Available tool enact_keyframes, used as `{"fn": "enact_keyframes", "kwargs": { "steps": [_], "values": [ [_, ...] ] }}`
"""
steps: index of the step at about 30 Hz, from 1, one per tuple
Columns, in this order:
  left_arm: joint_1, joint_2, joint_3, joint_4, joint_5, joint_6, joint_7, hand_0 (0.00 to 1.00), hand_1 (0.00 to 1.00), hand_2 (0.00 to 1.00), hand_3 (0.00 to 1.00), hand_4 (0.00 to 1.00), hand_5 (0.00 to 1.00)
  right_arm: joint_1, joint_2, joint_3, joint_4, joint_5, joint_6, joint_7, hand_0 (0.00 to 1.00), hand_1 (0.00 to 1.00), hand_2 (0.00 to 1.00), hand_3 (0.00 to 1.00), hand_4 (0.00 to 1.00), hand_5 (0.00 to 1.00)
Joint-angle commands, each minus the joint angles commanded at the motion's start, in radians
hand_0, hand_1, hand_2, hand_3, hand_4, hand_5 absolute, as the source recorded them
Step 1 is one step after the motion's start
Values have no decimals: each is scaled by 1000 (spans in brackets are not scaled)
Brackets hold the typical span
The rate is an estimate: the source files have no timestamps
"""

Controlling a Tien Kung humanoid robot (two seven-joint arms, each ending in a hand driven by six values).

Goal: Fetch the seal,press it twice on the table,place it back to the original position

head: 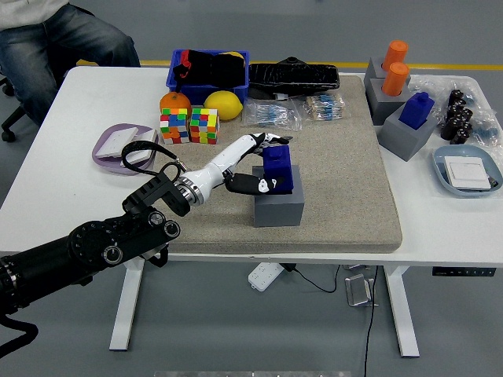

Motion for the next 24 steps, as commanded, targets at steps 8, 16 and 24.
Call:
{"fn": "enact_keyframes", "kwargs": {
  "steps": [8, 16, 24],
  "values": [
    [-5, 2, -3, -11, 15, -16, 21, 831, 577, 511, 812, 610, 2, -1, -1, 1, 1, 1, -1, 0, 934, 784, 785, 810, 872, 478],
    [-9, -4, -2, -6, 28, -18, 27, 833, 576, 511, 811, 607, 2, -1, 0, -2, 1, 2, -2, 1, 934, 784, 784, 810, 872, 478],
    [-10, -6, 4, 1, 31, -19, 31, 833, 578, 510, 811, 606, 2, 0, 0, -2, 1, 1, -2, 1, 934, 783, 784, 810, 872, 479]
  ]
}}
